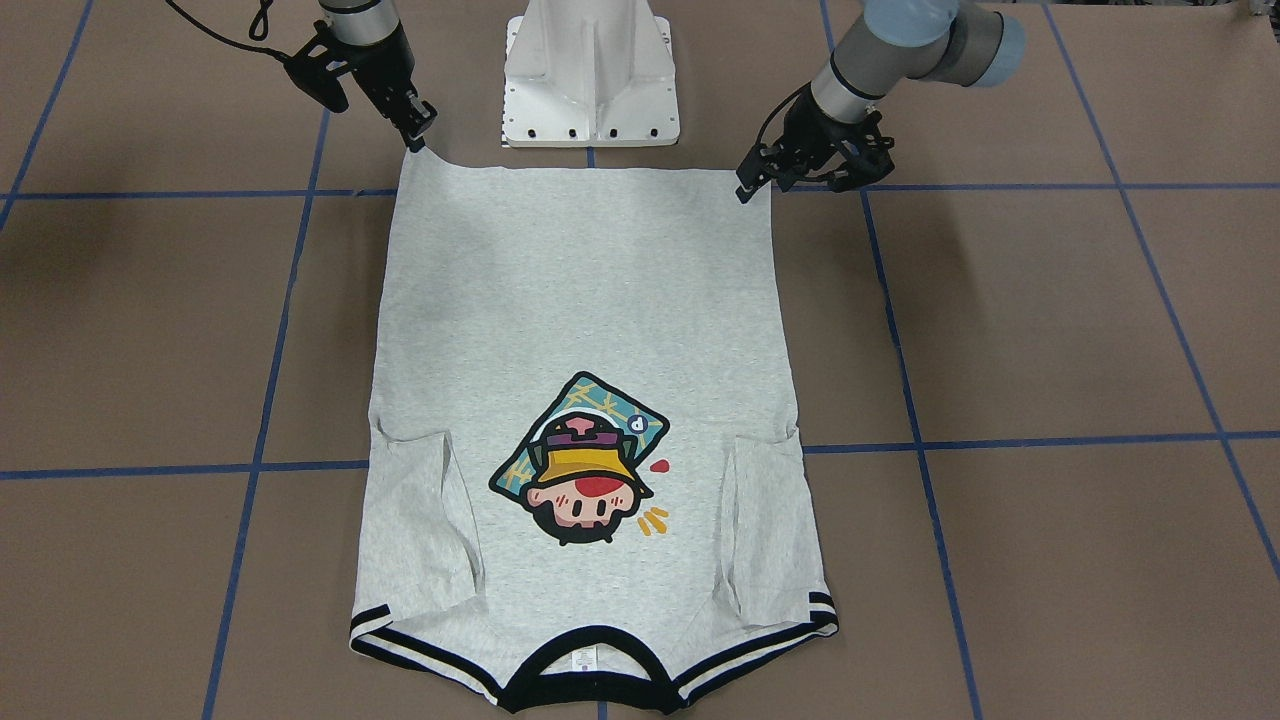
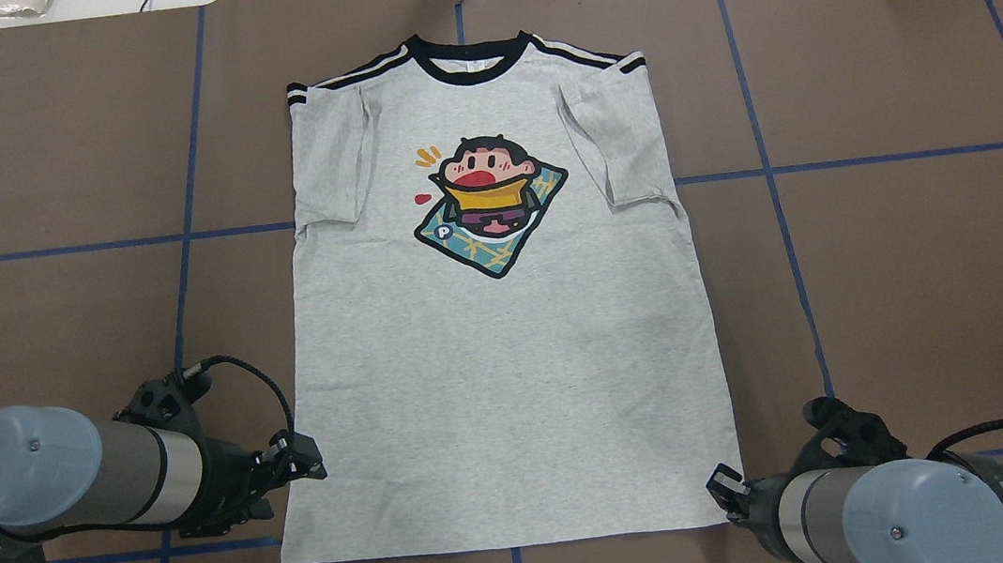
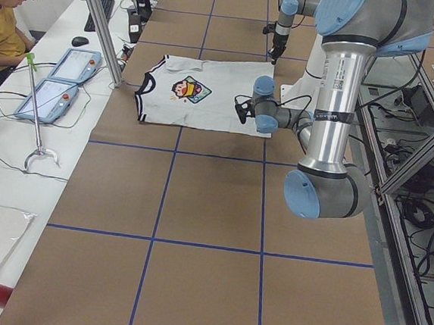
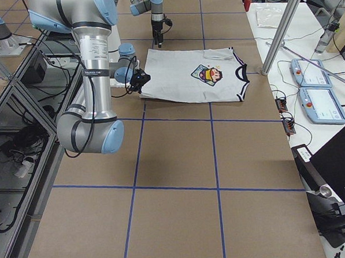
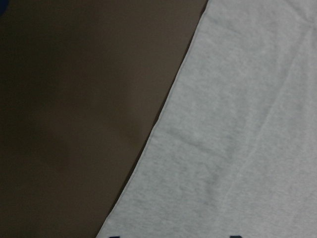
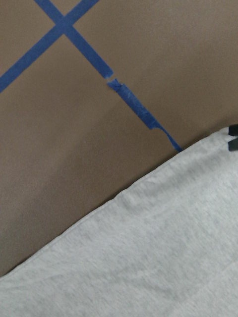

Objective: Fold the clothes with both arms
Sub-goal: 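Grasp both hem corners with the left and right grippers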

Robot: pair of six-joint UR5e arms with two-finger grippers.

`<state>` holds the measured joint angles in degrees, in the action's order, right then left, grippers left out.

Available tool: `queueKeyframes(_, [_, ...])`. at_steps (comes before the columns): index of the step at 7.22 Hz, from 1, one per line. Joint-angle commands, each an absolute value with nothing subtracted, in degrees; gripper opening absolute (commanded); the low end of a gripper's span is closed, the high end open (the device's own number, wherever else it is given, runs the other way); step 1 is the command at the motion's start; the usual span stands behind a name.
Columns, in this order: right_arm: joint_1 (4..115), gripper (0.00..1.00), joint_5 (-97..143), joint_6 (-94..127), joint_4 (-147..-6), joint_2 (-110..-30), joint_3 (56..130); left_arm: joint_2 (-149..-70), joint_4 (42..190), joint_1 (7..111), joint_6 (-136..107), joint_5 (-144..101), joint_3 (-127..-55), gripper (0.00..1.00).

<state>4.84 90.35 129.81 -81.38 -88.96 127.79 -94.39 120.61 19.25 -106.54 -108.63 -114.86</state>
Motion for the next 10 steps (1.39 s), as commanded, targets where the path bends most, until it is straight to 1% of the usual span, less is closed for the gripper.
queueKeyframes(1, [4.8, 0.00, 90.3, 129.8, -81.4, -88.9, 127.8, -94.2, 116.3, 15.4, -108.0, -107.5, -115.1, 0.79])
queueKeyframes(2, [4.7, 0.00, 90.3, 129.8, -81.4, -88.9, 127.8, -94.0, 116.2, 12.7, -109.7, -107.1, -115.0, 0.78])
queueKeyframes(4, [4.7, 0.00, 90.3, 129.8, -81.4, -88.9, 127.8, -93.8, 116.2, 12.6, -109.8, -107.1, -115.0, 0.75])
queueKeyframes(6, [4.7, 0.00, 90.3, 129.8, -81.4, -88.9, 127.8, -93.5, 116.2, 12.7, -109.7, -107.1, -115.0, 0.64])
queueKeyframes(9, [4.7, 0.00, 90.1, 129.8, -81.4, -88.9, 127.8, -93.5, 116.2, 12.7, -109.6, -105.8, -114.8, 0.62])
queueKeyframes(10, [4.7, 0.00, 90.1, 129.8, -81.4, -88.9, 127.8, -93.4, 116.2, 12.7, -109.6, -105.8, -114.7, 0.57])
